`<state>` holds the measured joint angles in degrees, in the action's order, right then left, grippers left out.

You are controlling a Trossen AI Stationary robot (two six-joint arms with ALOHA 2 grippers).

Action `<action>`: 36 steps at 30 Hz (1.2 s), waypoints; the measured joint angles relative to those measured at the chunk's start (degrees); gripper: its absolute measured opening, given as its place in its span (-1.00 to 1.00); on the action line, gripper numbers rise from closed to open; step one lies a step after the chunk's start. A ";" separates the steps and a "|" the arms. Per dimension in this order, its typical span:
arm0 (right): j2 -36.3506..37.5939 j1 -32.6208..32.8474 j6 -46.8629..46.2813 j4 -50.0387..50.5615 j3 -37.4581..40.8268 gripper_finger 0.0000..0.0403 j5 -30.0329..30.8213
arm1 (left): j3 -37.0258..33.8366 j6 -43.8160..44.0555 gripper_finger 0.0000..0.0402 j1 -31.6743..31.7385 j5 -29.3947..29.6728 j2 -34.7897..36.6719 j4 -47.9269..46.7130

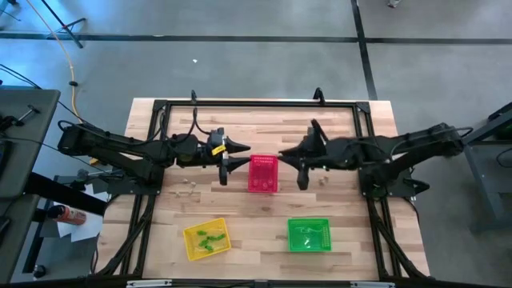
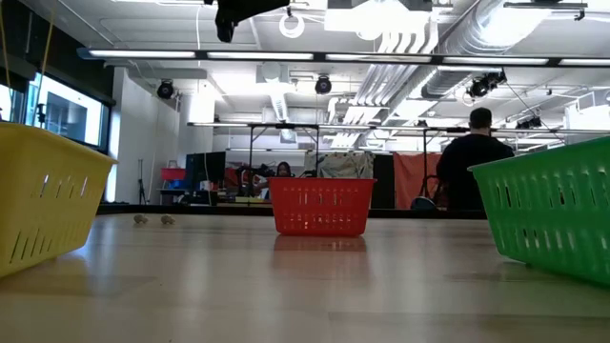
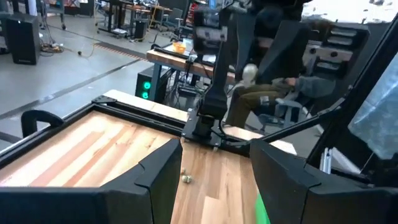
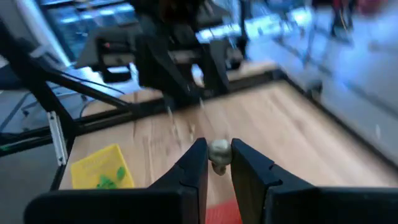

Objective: Sort Halloween decoration
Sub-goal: Put the white skull toy into the green bin

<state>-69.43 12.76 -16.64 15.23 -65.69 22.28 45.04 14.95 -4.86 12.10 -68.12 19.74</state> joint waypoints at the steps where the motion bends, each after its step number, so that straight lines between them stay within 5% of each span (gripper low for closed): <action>1: -0.03 -0.83 3.16 -1.86 0.00 -0.75 -1.63 | 0.00 0.88 -0.10 0.00 0.00 0.00 0.22; 7: -1.98 -4.49 11.12 -8.04 0.00 -0.75 -9.09 | 0.02 2.46 -0.10 0.00 -1.76 0.02 1.70; 22: -2.87 -6.81 10.89 -6.85 0.02 -0.75 -13.79 | 0.02 -0.21 -0.10 0.00 -1.92 0.02 1.85; 29: -0.92 -3.08 -6.09 6.98 0.02 -0.75 -24.94 | 0.02 -2.67 -0.10 0.02 -1.42 0.02 0.66; 36: -2.18 9.15 -26.19 13.45 2.85 -0.75 -26.30 | 0.02 -4.60 -0.10 1.07 -0.91 0.02 -0.96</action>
<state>-71.61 21.91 -42.84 28.68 -62.84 -4.02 45.06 10.35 -3.79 11.19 -68.10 18.78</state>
